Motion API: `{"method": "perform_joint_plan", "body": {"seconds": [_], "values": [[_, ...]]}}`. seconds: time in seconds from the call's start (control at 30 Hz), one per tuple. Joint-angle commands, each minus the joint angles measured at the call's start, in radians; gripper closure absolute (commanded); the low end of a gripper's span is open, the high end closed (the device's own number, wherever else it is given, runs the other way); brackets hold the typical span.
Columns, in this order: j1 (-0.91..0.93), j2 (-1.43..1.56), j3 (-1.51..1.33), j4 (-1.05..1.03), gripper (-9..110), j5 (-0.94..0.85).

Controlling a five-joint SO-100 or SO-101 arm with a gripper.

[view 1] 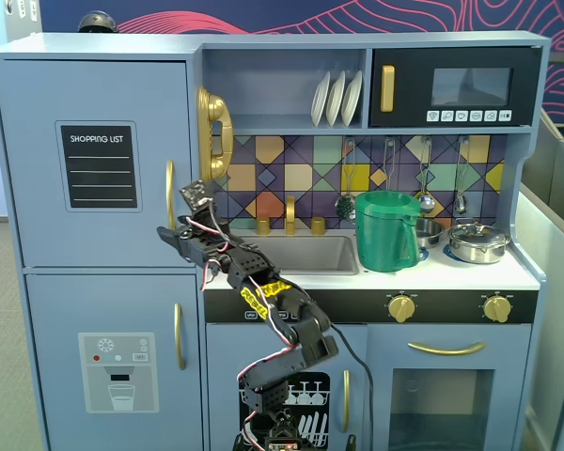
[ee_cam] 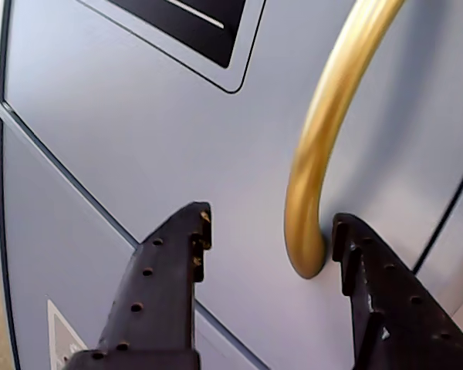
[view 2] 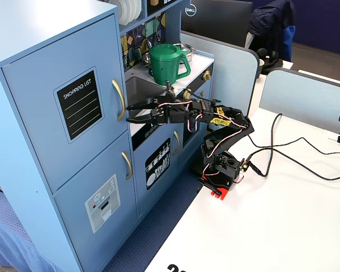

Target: Open the left cabinet door

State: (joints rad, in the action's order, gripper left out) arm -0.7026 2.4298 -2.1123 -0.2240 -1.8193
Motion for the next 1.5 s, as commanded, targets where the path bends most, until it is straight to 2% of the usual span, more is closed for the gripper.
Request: {"method": "perform_joint_plan", "body": {"seconds": [0.0, 0.17, 0.4, 0.83, 1.3, 1.47], "values": [[-0.006, -0.066, 0.112, 0.067, 89, -0.018], [0.008, -0.120, 0.155, 0.103, 89, -0.032], [-0.087, -0.181, 0.176, 0.153, 90, -0.123], [-0.296, -0.178, -0.034, 0.382, 92, -0.356], [-0.457, -0.282, -0.123, 0.526, 93, -0.492], [-0.451, -0.267, -0.170, 0.558, 93, -0.488]]}}
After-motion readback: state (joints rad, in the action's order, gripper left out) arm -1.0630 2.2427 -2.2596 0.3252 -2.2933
